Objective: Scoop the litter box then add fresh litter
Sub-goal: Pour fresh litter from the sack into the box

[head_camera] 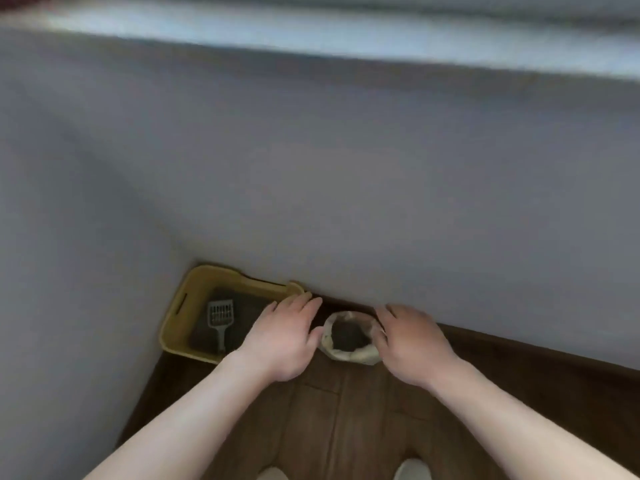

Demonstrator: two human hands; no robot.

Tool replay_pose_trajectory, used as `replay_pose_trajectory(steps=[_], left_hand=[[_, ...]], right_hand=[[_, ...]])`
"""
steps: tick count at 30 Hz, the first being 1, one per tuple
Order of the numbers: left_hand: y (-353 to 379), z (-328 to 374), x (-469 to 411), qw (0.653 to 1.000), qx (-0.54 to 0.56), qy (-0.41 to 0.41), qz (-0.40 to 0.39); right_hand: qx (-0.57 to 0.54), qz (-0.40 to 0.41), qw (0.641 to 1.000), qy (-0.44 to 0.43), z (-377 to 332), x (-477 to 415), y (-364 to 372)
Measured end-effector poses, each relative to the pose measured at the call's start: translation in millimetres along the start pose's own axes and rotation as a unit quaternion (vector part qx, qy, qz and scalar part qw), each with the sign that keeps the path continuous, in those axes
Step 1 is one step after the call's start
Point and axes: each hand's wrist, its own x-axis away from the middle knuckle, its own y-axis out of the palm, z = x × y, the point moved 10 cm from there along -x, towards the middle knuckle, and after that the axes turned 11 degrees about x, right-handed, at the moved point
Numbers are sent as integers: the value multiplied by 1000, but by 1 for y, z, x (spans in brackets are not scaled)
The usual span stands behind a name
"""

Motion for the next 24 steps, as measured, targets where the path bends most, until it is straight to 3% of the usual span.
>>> replay_pose_trajectory(steps=[7, 12, 20, 24], left_hand=[[193, -68, -125, 997, -46, 56, -32], [278, -103, -187, 989, -102, 99, -48], [358, -126, -227, 979, -138, 119, -90], [374, -135, -223, 978, -157, 87, -104]], right_hand=[[55, -9, 997, -49, 29, -122, 188], [80, -3, 993, -87, 44, -180, 279], [106, 12, 985, -138, 59, -213, 357], [71, 15, 992, -107, 80, -204, 367]])
